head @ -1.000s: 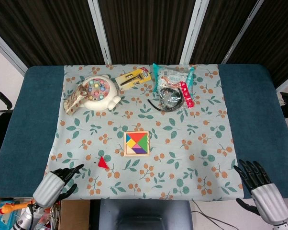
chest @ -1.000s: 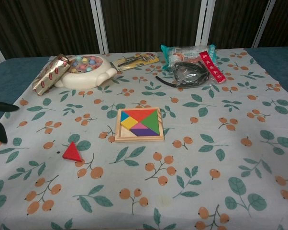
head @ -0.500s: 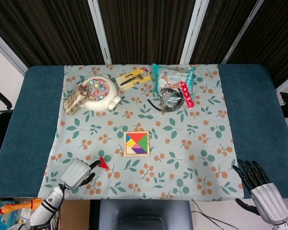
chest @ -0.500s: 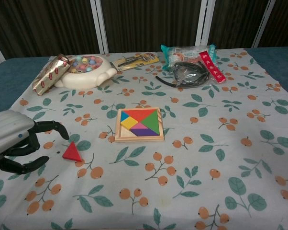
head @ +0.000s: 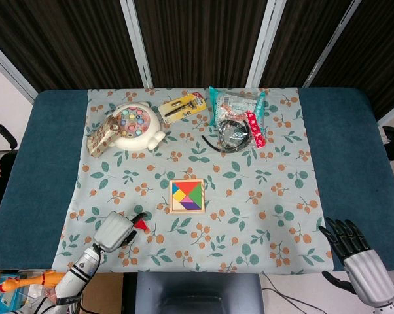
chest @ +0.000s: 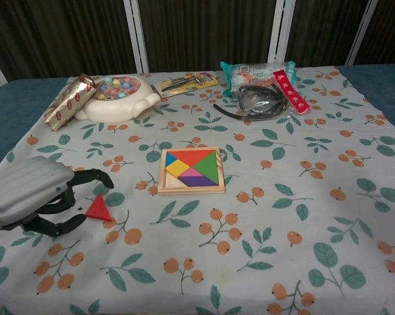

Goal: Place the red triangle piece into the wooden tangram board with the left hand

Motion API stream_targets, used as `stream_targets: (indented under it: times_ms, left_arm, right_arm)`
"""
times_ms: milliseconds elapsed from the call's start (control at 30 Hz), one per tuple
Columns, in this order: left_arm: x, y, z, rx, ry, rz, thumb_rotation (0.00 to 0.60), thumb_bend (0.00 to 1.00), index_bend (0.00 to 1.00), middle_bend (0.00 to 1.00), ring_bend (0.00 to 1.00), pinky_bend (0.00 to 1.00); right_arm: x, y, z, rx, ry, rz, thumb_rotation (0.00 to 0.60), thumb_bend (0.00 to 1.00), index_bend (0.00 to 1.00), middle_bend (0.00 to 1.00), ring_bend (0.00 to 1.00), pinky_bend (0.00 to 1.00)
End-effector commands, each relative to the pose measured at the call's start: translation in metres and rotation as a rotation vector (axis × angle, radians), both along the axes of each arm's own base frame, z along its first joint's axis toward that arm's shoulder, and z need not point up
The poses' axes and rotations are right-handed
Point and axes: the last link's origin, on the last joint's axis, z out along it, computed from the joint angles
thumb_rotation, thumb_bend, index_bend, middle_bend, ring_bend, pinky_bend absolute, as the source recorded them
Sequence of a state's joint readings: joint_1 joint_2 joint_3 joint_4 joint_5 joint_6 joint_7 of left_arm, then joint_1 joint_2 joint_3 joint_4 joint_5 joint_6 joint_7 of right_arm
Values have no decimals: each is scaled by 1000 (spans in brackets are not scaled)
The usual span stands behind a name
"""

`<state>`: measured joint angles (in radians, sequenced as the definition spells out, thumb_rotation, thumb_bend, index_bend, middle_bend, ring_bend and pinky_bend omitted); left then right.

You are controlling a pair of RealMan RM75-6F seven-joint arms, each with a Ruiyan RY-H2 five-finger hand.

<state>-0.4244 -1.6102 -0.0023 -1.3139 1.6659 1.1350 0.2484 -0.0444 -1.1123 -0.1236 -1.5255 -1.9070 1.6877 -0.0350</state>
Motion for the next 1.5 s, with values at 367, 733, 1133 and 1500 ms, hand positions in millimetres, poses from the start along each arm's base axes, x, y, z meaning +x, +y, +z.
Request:
stream_targets:
  times_ms: [367, 733, 1133, 1500]
  left_arm:
    - [-6, 2, -13, 2, 41, 1, 600, 378, 326, 1000, 1000, 1000]
    - [-12, 9, -19, 6, 50, 23, 600, 376, 383, 1000, 1000, 1000]
    - [-9, 10, -22, 16, 31, 23, 600, 365, 547, 1000, 1000, 1000]
    - [-3, 9, -16, 31, -28, 34, 600, 358, 656, 1000, 1000, 1000]
  right_arm:
    - [0, 2, 2, -1, -7, 3, 600, 149, 0, 0, 0, 0]
    - [-1, 4, 5, -7, -17, 6, 600, 149, 0, 0, 0, 0]
    - [-1, 4, 4, -5, -13, 7, 600, 150, 0, 0, 0, 0]
    - [0, 4, 2, -3, -9, 10, 600, 150, 0, 0, 0, 0]
